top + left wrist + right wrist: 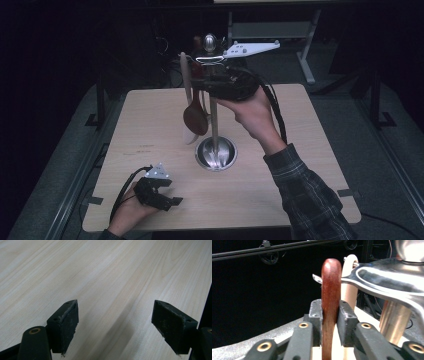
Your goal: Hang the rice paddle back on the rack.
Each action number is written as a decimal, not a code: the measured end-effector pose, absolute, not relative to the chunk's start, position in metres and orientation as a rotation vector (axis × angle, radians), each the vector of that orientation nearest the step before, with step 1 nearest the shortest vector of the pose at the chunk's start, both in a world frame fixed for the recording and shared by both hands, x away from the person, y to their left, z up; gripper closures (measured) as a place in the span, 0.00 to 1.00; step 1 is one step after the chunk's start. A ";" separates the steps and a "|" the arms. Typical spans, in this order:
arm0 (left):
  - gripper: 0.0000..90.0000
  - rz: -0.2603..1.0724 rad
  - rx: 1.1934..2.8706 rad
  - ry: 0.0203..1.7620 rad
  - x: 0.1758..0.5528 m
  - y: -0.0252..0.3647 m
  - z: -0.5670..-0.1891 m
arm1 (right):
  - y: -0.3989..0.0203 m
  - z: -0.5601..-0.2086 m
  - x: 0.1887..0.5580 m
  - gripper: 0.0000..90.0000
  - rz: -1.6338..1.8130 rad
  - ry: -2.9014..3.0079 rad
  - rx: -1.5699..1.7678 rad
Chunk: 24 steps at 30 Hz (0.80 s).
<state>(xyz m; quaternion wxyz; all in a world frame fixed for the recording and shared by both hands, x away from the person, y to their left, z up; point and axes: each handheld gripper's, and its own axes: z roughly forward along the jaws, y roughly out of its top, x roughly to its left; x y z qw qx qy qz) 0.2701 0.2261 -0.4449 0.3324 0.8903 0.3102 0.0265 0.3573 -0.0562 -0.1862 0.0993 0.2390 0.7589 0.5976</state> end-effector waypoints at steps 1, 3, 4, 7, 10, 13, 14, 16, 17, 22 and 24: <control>0.24 0.069 2.326 0.810 0.270 0.226 -0.445 | -0.056 -0.186 0.357 0.81 1.767 2.244 0.707; 0.24 0.070 2.324 0.813 0.270 0.226 -0.445 | -0.058 -0.187 0.357 0.76 1.758 2.234 0.702; 0.24 0.070 2.327 0.811 0.270 0.226 -0.445 | -0.060 -0.188 0.357 0.75 1.755 2.230 0.702; 0.24 0.069 2.326 0.813 0.270 0.226 -0.445 | -0.067 -0.193 0.356 0.65 1.742 2.224 0.698; 0.24 0.069 2.327 0.812 0.270 0.226 -0.445 | -0.070 -0.197 0.355 0.60 1.735 2.220 0.695; 0.24 0.069 2.328 0.813 0.270 0.227 -0.445 | -0.078 -0.206 0.352 0.52 1.724 2.221 0.688; 0.24 0.069 2.328 0.813 0.270 0.227 -0.445 | -0.078 -0.206 0.352 0.52 1.724 2.221 0.688; 0.24 0.072 2.333 0.809 0.271 0.228 -0.445 | -0.083 -0.213 0.349 0.49 1.707 2.229 0.686; 0.24 0.069 2.327 0.813 0.271 0.228 -0.445 | -0.085 -0.217 0.348 0.48 1.699 2.233 0.686; 0.24 0.070 2.323 0.818 0.271 0.228 -0.445 | -0.098 -0.240 0.343 0.42 1.656 2.269 0.690; 0.24 0.073 2.325 0.810 0.271 0.228 -0.445 | -0.106 -0.258 0.339 0.40 1.624 2.290 0.709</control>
